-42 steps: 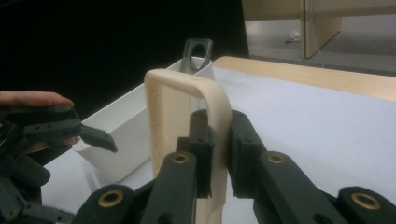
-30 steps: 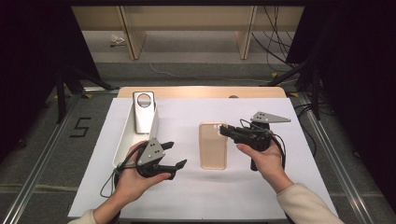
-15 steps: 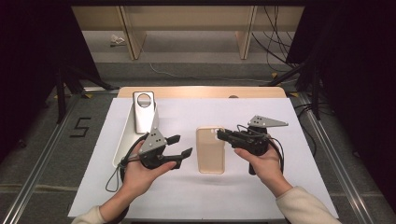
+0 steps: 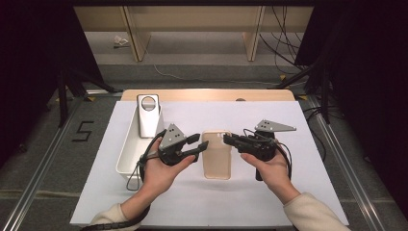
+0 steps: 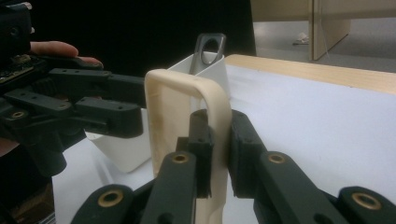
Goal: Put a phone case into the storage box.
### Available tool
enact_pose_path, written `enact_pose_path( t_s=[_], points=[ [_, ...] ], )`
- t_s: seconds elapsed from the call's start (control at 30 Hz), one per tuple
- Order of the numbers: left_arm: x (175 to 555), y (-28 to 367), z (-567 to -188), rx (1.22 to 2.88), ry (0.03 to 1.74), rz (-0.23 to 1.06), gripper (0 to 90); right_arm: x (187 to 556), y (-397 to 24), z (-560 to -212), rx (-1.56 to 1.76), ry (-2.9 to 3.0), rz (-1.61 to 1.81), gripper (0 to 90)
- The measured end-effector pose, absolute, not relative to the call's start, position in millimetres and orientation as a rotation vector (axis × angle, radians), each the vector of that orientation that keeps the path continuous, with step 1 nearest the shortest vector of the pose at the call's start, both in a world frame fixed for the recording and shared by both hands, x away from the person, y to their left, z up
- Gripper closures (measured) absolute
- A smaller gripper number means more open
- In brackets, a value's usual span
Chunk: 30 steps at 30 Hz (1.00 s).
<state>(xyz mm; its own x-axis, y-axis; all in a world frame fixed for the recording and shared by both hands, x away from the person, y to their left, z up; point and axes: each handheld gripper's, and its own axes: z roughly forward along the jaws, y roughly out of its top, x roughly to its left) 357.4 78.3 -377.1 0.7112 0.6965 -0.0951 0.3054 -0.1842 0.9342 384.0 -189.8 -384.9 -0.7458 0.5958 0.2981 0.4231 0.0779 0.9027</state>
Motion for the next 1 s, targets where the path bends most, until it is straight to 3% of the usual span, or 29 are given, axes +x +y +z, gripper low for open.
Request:
enact_pose_path(
  t_s=[0.47, 1.0],
  points=[
    [362.2, 76.3, -380.1, 1.731, 0.875, 0.418, 79.7, 382.4, -186.4, -385.6, 1.049, 2.192, 1.745, 81.7],
    [359.6, 76.8, -378.7, 1.717, 0.922, 0.449, 83.6, 381.1, -181.8, -388.0, 1.032, 2.196, 1.736, 80.5]
  ],
)
